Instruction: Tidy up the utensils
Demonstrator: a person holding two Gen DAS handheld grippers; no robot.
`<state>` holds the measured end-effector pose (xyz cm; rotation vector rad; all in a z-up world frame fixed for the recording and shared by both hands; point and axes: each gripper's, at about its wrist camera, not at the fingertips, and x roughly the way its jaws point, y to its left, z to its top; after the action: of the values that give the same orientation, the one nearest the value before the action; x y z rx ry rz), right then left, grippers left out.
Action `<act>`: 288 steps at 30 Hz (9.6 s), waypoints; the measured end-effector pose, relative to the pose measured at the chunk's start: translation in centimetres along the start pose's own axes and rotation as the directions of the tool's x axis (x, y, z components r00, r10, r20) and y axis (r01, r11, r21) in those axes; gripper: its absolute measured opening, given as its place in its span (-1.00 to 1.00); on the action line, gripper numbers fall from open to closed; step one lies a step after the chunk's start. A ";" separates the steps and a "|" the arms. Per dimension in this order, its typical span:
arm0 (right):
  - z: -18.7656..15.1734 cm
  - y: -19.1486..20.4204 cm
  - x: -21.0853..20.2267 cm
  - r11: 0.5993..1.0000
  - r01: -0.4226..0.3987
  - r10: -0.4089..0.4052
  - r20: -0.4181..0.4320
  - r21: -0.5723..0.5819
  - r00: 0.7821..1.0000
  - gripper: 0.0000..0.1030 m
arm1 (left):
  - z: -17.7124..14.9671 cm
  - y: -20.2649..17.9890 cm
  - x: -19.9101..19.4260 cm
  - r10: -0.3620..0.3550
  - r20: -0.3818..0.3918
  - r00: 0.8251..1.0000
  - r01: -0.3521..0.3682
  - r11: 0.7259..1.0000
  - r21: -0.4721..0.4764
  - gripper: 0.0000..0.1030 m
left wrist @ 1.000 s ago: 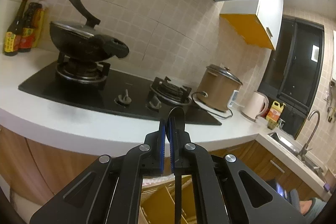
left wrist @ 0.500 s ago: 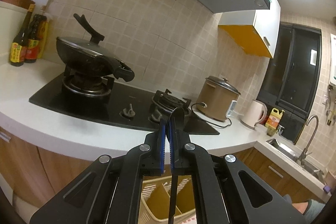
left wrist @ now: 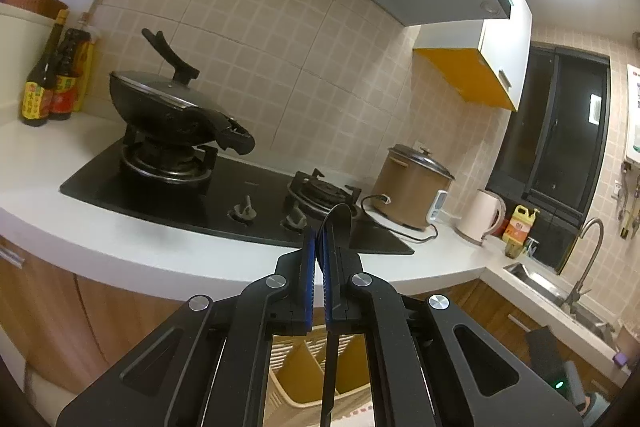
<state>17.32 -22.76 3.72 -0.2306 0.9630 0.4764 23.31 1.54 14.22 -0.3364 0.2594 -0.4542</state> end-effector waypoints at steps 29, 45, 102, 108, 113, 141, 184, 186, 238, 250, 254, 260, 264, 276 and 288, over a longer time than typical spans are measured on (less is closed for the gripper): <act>9.7 -4.6 -11.2 0.981 -0.052 -0.036 0.434 0.188 0.900 -0.99 | 0.8 -1.7 1.6 -0.019 0.042 0.999 0.019 1.000 0.017 -0.98; -3.8 -1.2 1.3 0.963 -0.125 0.160 -0.130 0.240 0.979 0.13 | -0.7 -0.9 0.6 -0.026 -0.010 1.000 0.026 1.000 0.005 -0.98; 10.7 -1.6 -11.6 0.916 0.205 -0.376 0.562 0.345 0.737 -0.43 | 0.6 -3.4 1.4 0.087 0.144 0.986 -0.096 0.993 0.061 -0.98; 12.7 -2.5 -7.7 0.864 0.360 -0.503 0.598 0.352 0.624 -0.43 | -0.9 -1.8 3.6 0.125 0.131 0.983 -0.130 0.991 0.032 -0.98; 11.8 -2.6 -5.0 0.869 0.366 -0.495 0.594 0.334 0.634 -0.42 | -2.5 -0.7 4.6 0.151 0.114 0.982 -0.155 0.988 0.022 -0.97; -4.2 5.3 -4.2 0.943 -0.001 -0.007 0.023 0.332 1.000 -0.01 | -14.9 -0.1 -4.2 0.130 -0.695 0.707 -0.080 0.991 0.105 -0.45; -0.9 9.9 7.8 0.929 0.166 -0.086 -0.242 0.330 0.966 -0.42 | -19.6 3.7 -6.9 0.244 -0.705 0.666 -0.163 0.970 0.181 -0.88; -1.4 8.9 8.0 0.923 0.167 -0.080 -0.251 0.347 0.965 -0.41 | -19.7 3.4 -6.6 0.243 -0.720 0.650 -0.149 0.970 0.193 -0.73; 12.2 -4.9 -8.4 0.862 0.141 -0.445 0.593 0.488 0.671 -0.42 | 1.4 -5.8 1.8 0.081 0.226 0.971 -0.110 0.987 0.119 -0.92; 10.8 -3.8 -4.8 0.868 0.199 -0.459 0.581 0.455 0.672 -0.41 | -1.9 -2.7 3.8 0.111 0.206 0.972 -0.134 0.985 0.104 -0.91; 9.8 -3.2 -5.2 0.875 0.191 -0.441 0.571 0.445 0.693 -0.41 | -2.0 -2.1 3.1 0.121 0.170 0.978 -0.139 0.986 0.096 -0.70; 7.0 -1.8 -7.6 0.888 0.151 -0.399 0.563 0.434 0.724 0.13 | -1.7 -2.2 -0.3 0.090 0.077 0.993 -0.098 0.991 0.096 -0.26; 4.5 -0.1 -10.5 0.897 0.152 -0.375 0.533 0.415 0.758 0.13 | -1.2 -3.2 -3.6 0.075 -0.057 0.996 -0.069 0.993 0.099 -0.19; -4.9 3.6 -9.5 0.912 0.091 -0.140 0.094 0.401 0.986 0.13 | -9.4 -5.1 -6.7 0.109 -0.565 0.818 -0.006 0.984 0.180 -0.08; -15.0 2.3 -1.0 0.744 -0.024 0.145 -0.127 0.667 0.981 -0.31 | -20.7 -1.9 -2.7 0.109 -0.795 0.597 -0.010 0.992 0.128 -0.39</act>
<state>4.76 -26.99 -3.78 0.4362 1.2601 0.1677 13.69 -4.19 -3.56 0.0199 1.1402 -0.5319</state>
